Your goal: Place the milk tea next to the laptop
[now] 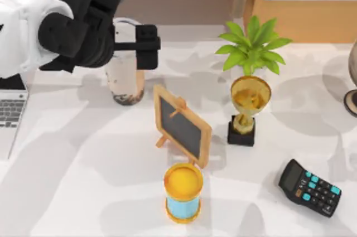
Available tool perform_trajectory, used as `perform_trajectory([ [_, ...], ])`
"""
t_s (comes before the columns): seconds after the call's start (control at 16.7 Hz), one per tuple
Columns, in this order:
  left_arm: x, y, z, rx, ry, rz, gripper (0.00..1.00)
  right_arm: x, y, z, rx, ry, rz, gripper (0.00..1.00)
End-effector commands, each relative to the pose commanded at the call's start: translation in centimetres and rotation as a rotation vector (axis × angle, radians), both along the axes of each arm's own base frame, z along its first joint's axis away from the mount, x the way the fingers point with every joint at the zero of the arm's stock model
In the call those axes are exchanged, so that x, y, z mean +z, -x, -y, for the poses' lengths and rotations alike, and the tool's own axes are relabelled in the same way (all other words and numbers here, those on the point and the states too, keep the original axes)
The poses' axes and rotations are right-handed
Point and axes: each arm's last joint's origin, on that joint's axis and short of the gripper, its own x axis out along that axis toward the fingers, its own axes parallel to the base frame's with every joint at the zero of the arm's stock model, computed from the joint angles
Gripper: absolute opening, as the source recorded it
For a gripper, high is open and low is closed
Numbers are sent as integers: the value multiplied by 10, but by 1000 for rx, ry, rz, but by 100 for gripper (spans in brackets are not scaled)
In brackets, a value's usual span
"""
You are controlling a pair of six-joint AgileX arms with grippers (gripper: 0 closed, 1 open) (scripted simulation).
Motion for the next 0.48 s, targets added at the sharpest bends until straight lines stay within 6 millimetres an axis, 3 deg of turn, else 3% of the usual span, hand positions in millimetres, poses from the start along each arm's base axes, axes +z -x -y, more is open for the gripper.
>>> perform_trajectory([
  [0.18,-6,-7,11,-1,-14,-22,100,0,0,0,0,0,0,100],
  [0.48,-6,-8,9,0,-13,-22,100,0,0,0,0,0,0,100],
])
